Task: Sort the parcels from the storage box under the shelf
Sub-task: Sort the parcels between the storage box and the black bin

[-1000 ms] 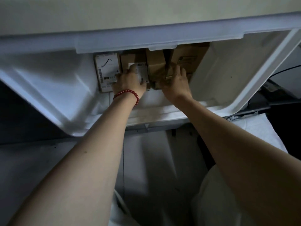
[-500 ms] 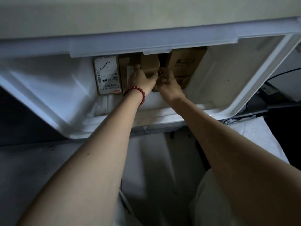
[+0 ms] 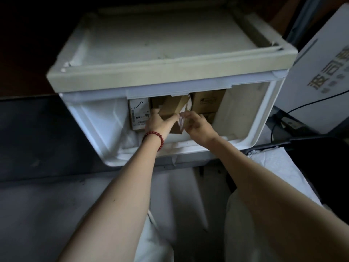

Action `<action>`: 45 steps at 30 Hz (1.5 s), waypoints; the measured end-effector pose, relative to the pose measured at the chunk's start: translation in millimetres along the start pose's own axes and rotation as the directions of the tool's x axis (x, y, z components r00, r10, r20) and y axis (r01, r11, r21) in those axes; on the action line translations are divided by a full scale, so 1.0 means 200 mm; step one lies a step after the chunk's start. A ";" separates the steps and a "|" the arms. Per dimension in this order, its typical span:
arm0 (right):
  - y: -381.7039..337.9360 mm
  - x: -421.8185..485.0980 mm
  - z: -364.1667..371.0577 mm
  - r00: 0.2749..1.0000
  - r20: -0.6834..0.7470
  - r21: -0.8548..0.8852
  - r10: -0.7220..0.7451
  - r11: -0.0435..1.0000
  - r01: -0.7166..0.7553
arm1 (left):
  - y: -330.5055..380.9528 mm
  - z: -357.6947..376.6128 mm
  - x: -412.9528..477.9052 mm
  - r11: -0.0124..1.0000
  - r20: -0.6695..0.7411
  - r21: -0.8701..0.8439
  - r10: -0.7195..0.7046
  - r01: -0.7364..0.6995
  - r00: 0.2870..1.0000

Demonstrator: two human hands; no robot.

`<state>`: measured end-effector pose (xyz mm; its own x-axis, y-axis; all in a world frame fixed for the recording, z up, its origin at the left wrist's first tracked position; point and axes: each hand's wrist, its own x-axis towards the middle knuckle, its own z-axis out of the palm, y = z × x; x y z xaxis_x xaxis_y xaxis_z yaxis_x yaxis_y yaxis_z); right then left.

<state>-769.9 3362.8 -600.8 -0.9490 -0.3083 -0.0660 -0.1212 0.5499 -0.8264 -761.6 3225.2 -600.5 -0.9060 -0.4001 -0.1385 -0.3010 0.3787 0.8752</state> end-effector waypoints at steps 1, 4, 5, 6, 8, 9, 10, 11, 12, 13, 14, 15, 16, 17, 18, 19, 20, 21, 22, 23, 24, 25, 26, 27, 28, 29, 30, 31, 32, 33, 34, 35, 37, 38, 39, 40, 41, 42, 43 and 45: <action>0.00 -0.03 -0.03 1.000 -0.020 -0.008 -0.003 1.000 0.002 | 0.01 -0.03 -0.04 1.000 0.015 0.020 0.018 -0.018 1.000; 0.00 -0.12 -0.11 0.994 -0.095 -0.012 0.052 0.999 -0.053 | -0.01 -0.12 -0.15 0.998 0.048 0.047 0.042 -0.044 0.998; -0.01 -0.15 -0.13 0.992 -0.111 -0.018 0.064 0.998 -0.067 | -0.01 -0.16 -0.19 0.998 0.059 0.052 0.041 -0.044 0.997; 0.00 -0.17 -0.14 0.990 -0.119 -0.027 0.077 0.996 -0.081 | -0.02 -0.19 -0.22 0.998 0.070 0.050 0.031 -0.035 0.997; -0.01 -0.22 -0.16 0.991 -0.112 -0.055 0.075 0.995 -0.081 | -0.02 -0.27 -0.28 1.000 0.075 0.013 0.022 -0.023 0.997; -0.02 -0.24 -0.15 0.993 -0.095 -0.067 0.073 0.995 -0.079 | -0.02 -0.30 -0.31 1.000 0.076 -0.019 0.022 -0.021 0.997; -0.03 -0.27 -0.15 0.994 -0.073 -0.074 0.075 0.994 -0.080 | -0.01 -0.34 -0.34 0.999 0.078 -0.044 0.030 -0.026 0.997; -0.04 -0.29 -0.15 0.995 -0.057 -0.073 0.077 0.994 -0.081 | 0.00 -0.38 -0.37 0.998 0.084 -0.054 0.044 -0.039 0.995; -0.05 -0.30 -0.14 0.996 -0.052 -0.057 0.076 0.995 -0.079 | 0.00 -0.41 -0.40 0.997 0.095 -0.056 0.063 -0.058 0.993; -0.07 -0.31 -0.14 0.996 -0.056 -0.026 0.072 0.997 -0.074 | 0.00 -0.44 -0.43 0.995 0.111 -0.057 0.085 -0.079 0.990; -0.08 -0.31 -0.13 0.996 -0.059 0.015 0.073 0.997 -0.072 | -0.01 -0.47 -0.46 0.993 0.131 -0.057 0.111 -0.104 0.985; -0.09 -0.32 -0.13 0.995 -0.054 0.061 0.086 0.995 -0.082 | -0.01 -0.49 -0.49 0.990 0.151 -0.051 0.138 -0.131 0.979; -0.10 -0.32 -0.13 0.993 -0.035 0.109 0.110 0.988 -0.106 | -0.01 -0.50 -0.52 0.986 0.163 -0.043 0.168 -0.163 0.972; -0.11 -0.33 -0.13 0.990 -0.004 0.153 0.139 0.979 -0.136 | -0.01 -0.52 -0.55 0.980 0.161 -0.039 0.199 -0.195 0.967; -0.12 -0.34 -0.12 0.987 0.028 0.182 0.160 0.970 -0.163 | -0.01 -0.53 -0.57 0.974 0.145 -0.046 0.226 -0.221 0.963; -0.12 -0.36 -0.11 0.984 0.050 0.200 0.169 0.964 -0.176 | -0.01 -0.53 -0.60 0.969 0.119 -0.066 0.245 -0.239 0.962; -0.13 -0.37 -0.11 0.985 0.056 0.216 0.166 0.961 -0.174 | -0.02 -0.54 -0.62 0.964 0.092 -0.102 0.254 -0.245 0.963; -0.13 -0.37 -0.10 0.987 0.052 0.238 0.155 0.957 -0.163 | -0.02 -0.53 -0.64 0.961 0.066 -0.144 0.250 -0.238 0.966; -0.14 -0.38 -0.10 0.989 0.039 0.267 0.141 0.952 -0.147 | -0.03 -0.53 -0.65 0.958 0.042 -0.179 0.233 -0.222 0.972; -0.15 -0.39 -0.10 0.992 0.022 0.298 0.127 0.946 -0.127 | -0.03 -0.53 -0.65 0.957 0.024 -0.211 0.209 -0.200 0.978; -0.16 -0.40 -0.11 0.994 -0.001 0.325 0.109 0.940 -0.103 | -0.03 -0.53 -0.66 0.952 0.013 -0.252 0.185 -0.175 0.983; -0.17 -0.41 -0.11 0.996 -0.022 0.349 0.089 0.934 -0.076 | -0.03 -0.52 -0.66 0.939 0.008 -0.309 0.163 -0.152 0.987; -0.17 -0.43 -0.12 0.997 -0.036 0.378 0.070 0.924 -0.051 | -0.03 -0.52 -0.65 0.920 0.008 -0.372 0.138 -0.125 0.990; -0.18 -0.44 -0.13 0.998 -0.038 0.412 0.058 0.910 -0.037 | -0.03 -0.52 -0.65 0.900 0.015 -0.425 0.114 -0.096 0.993; -0.19 -0.45 -0.15 0.998 -0.027 0.448 0.053 0.893 -0.035 | -0.04 -0.52 -0.65 0.889 0.025 -0.451 0.101 -0.079 0.995; -0.19 -0.46 -0.16 0.999 -0.008 0.477 0.048 0.878 -0.038 | -0.05 -0.52 -0.64 0.890 0.034 -0.450 0.102 -0.076 0.994; -0.20 -0.47 -0.17 0.999 0.011 0.494 0.036 0.869 -0.037 | -0.06 -0.53 -0.64 0.896 0.044 -0.438 0.104 -0.074 0.994; -0.21 -0.48 -0.18 1.000 0.023 0.494 0.012 0.869 -0.022 | -0.07 -0.52 -0.63 0.900 0.055 -0.432 0.096 -0.063 0.994; -0.21 -0.49 -0.19 0.999 0.024 0.479 -0.023 0.878 0.009 | -0.08 -0.52 -0.63 0.898 0.063 -0.439 0.076 -0.040 0.995; -0.21 -0.50 -0.20 0.998 0.014 0.455 -0.062 0.889 0.048 | -0.09 -0.52 -0.63 0.888 0.069 -0.459 0.047 -0.011 0.997; -0.22 -0.50 -0.21 0.995 -0.002 0.435 -0.096 0.896 0.087 | -0.09 -0.52 -0.63 0.873 0.072 -0.488 0.020 0.018 0.997; -0.22 -0.50 -0.22 0.993 -0.018 0.425 -0.119 0.898 0.116 | -0.09 -0.51 -0.62 0.854 0.073 -0.519 -0.005 0.042 0.997; -0.21 -0.50 -0.23 0.992 -0.012 0.424 -0.127 0.898 0.120 | -0.10 -0.50 -0.61 0.817 0.073 -0.569 -0.058 0.089 0.996; -0.21 -0.50 -0.22 0.993 0.018 0.423 -0.115 0.901 0.097 | -0.10 -0.50 -0.60 0.795 0.074 -0.596 -0.087 0.114 0.993; -0.20 -0.50 -0.22 0.993 0.062 0.419 -0.096 0.906 0.062 | -0.11 -0.50 -0.60 0.768 0.073 -0.626 -0.115 0.135 0.991; -0.20 -0.49 -0.21 0.991 0.109 0.415 -0.075 0.909 0.023 | -0.11 -0.50 -0.59 0.742 0.071 -0.653 -0.141 0.152 0.988; -0.19 -0.49 -0.20 0.988 0.146 0.415 -0.058 0.910 -0.008 | -0.11 -0.50 -0.58 0.722 0.066 -0.673 -0.160 0.162 0.985; -0.18 -0.48 -0.19 0.986 0.163 0.413 -0.047 0.910 -0.025 | -0.11 -0.50 -0.58 0.710 0.056 -0.685 -0.170 0.162 0.984; -0.18 -0.47 -0.18 0.986 0.164 0.406 -0.038 0.913 -0.033 | -0.11 -0.50 -0.57 0.710 0.040 -0.688 -0.174 0.153 0.984; -0.18 -0.46 -0.16 0.988 0.153 0.387 -0.007 0.921 -0.053 | -0.11 -0.50 -0.57 0.743 -0.009 -0.659 -0.164 0.117 0.986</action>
<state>-687.5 3396.4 -547.3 -0.8924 -0.4275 -0.1447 0.0513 0.2225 -0.9736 -622.2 3179.3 -557.1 -0.8419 -0.4639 -0.2757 -0.1334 -0.3161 0.9393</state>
